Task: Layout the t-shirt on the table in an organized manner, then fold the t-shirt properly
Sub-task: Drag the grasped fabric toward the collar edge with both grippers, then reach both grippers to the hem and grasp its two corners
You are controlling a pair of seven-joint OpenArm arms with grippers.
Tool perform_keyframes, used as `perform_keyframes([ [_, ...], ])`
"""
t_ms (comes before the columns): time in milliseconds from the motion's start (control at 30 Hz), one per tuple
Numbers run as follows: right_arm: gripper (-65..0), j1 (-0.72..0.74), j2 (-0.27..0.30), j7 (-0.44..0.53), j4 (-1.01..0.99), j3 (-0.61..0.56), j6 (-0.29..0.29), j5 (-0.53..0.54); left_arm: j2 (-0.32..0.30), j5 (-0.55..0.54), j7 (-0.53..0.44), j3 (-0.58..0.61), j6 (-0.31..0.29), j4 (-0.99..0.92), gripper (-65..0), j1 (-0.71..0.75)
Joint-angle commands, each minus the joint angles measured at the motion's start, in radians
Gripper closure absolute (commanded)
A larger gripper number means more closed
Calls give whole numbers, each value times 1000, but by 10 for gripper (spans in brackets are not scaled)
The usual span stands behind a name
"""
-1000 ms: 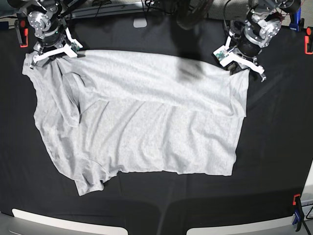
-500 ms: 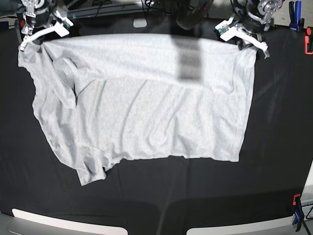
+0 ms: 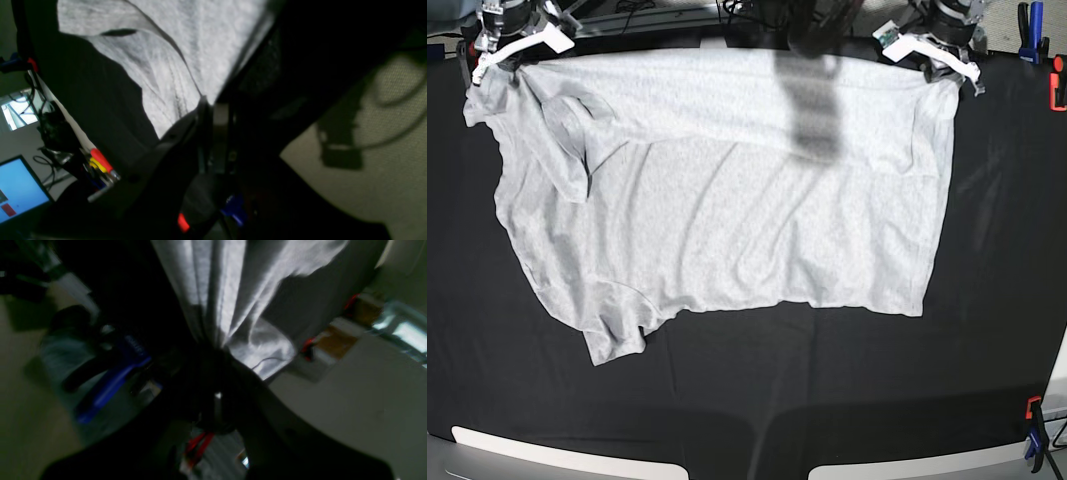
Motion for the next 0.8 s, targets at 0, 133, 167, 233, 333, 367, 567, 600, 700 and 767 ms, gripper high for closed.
perform_keyframes([
  [0, -218, -6, 19, -48, 10, 9, -5, 0, -13, -1, 50, -5, 11, 8, 0, 11],
  [133, -330, -13, 19, -68, 10, 9, -3, 14, -14, -41, 69, -5, 13, 9, -207, 12],
  [167, -330, -23, 19, -53, 13, 9, -3, 14, -14, -43, 75, -5, 15, 9, -224, 14],
  [233, -330, -51, 19, -23, 23, 9, -3, 10, -14, -39, 84, -5, 14, 13, -225, 26],
  [333, -330, -106, 19, 29, 55, 9, -3, 2, -14, -39, 87, -5, 14, 45, -225, 63],
  [367, -330, -122, 19, 44, 70, 9, -3, -3, -14, -39, 91, -5, 14, 63, -225, 79],
  [567, -329, -144, 19, 89, 180, 9, -66, -72, -16, -14, 255, -6, 15, 206, -225, 161],
  [600, -329, -128, 19, 89, 195, 9, -90, -80, -21, 1, 269, -6, 29, 223, -225, 160],
  [700, -329, -21, 16, 61, 212, 10, -164, -65, -28, 105, 266, -8, 130, 256, -225, 137],
  [767, -329, 86, 16, 35, 211, 12, -171, -2, -28, 137, 266, -8, 178, 266, -225, 87],
])
